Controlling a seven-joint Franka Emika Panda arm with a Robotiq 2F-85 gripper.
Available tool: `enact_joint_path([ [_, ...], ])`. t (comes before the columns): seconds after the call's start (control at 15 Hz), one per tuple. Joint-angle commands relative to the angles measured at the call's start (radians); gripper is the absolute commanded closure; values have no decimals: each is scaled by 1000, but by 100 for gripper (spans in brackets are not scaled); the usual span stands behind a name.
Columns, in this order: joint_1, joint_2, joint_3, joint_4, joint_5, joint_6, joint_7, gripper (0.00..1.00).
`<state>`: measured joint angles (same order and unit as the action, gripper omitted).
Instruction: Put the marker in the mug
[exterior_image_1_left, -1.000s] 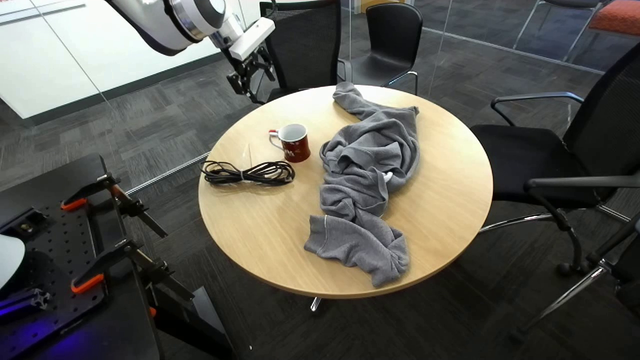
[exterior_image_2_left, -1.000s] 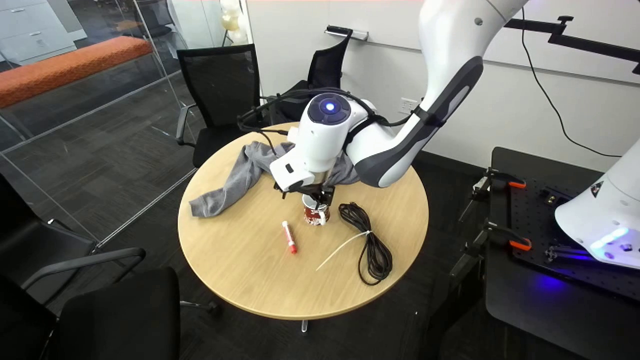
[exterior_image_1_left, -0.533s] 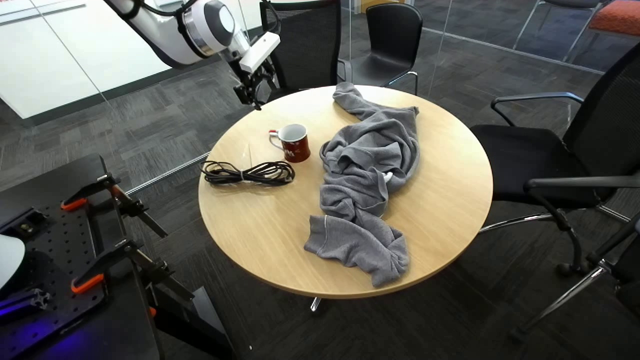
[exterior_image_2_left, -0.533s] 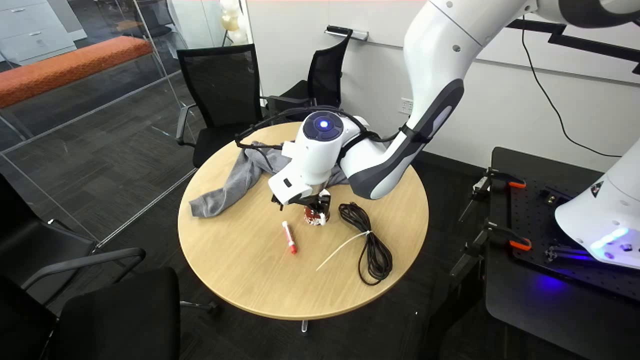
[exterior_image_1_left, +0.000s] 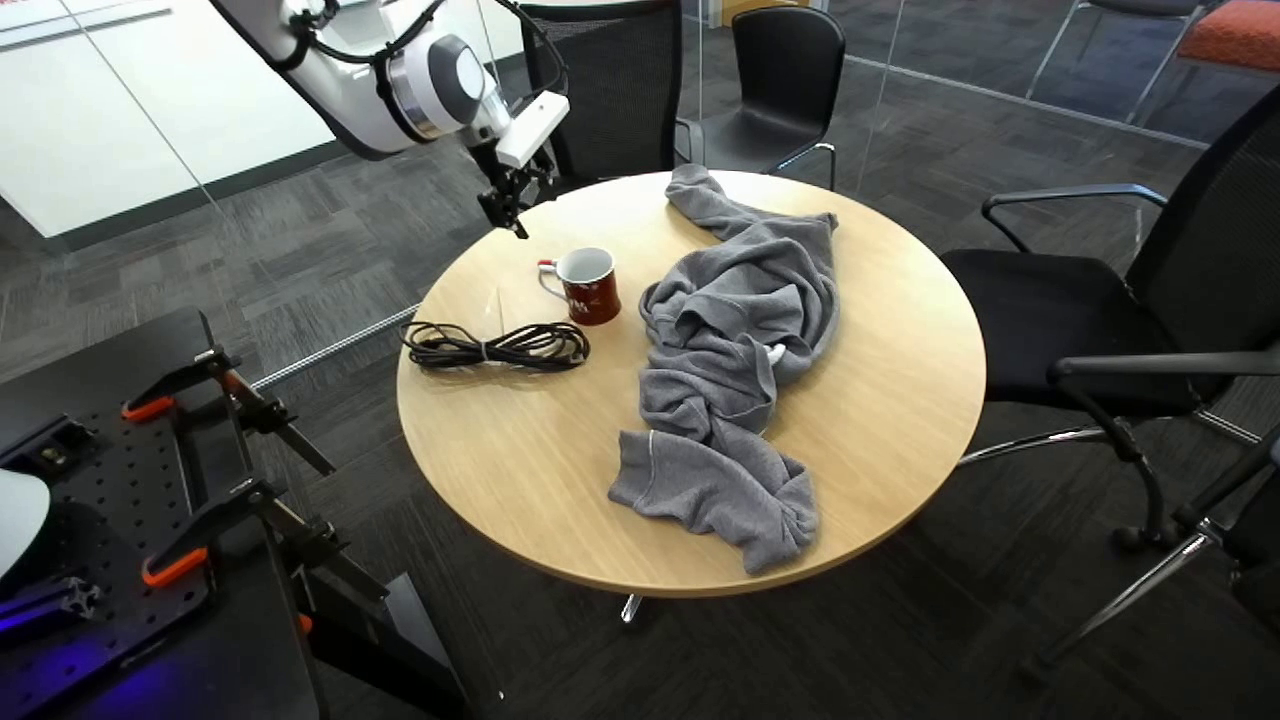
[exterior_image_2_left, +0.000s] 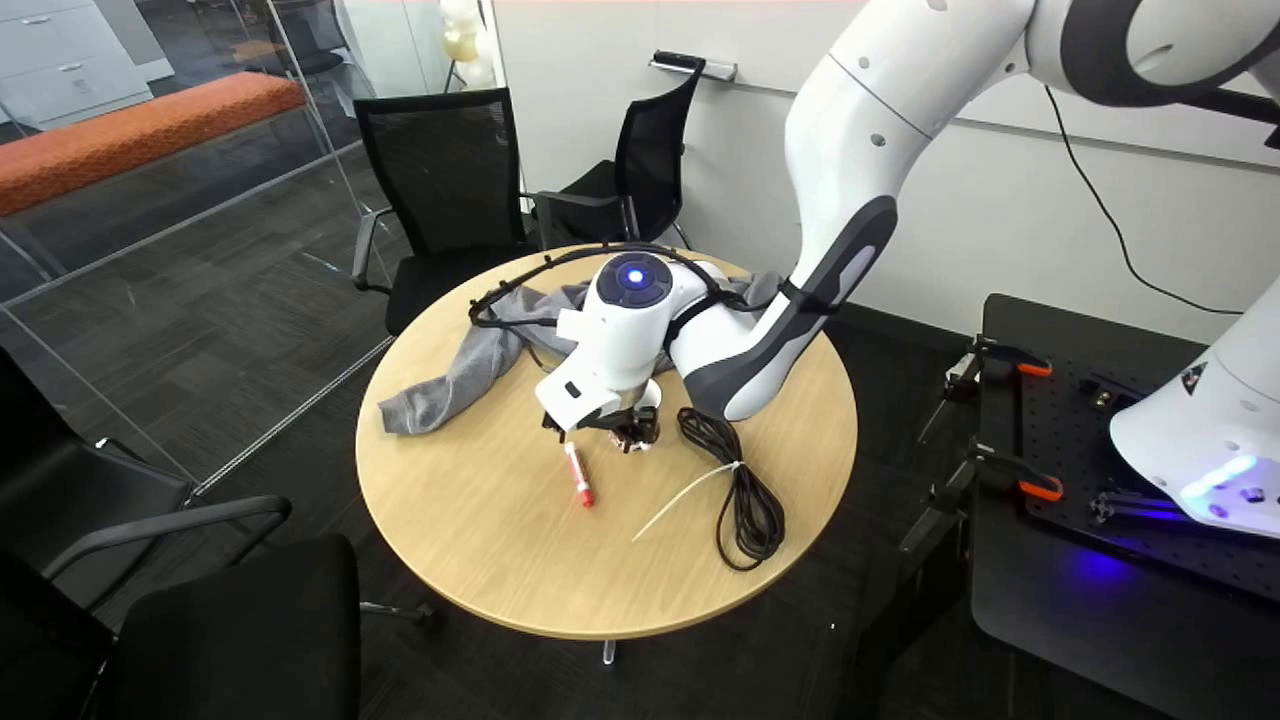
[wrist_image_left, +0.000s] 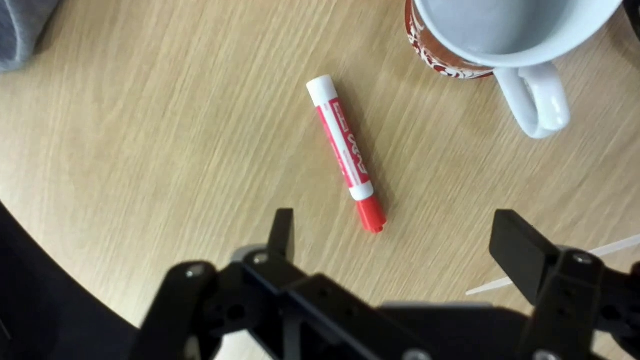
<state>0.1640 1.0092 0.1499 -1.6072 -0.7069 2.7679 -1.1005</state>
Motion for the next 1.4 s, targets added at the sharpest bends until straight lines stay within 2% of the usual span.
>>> enact_joint_path([
  [0.0,-16,50,23,58,38,-21,-77,0],
  [0.53,-5,131,10,136,65,-3,-140,0],
  [1.33,-1,227,11,243,99,-14,-150,0],
])
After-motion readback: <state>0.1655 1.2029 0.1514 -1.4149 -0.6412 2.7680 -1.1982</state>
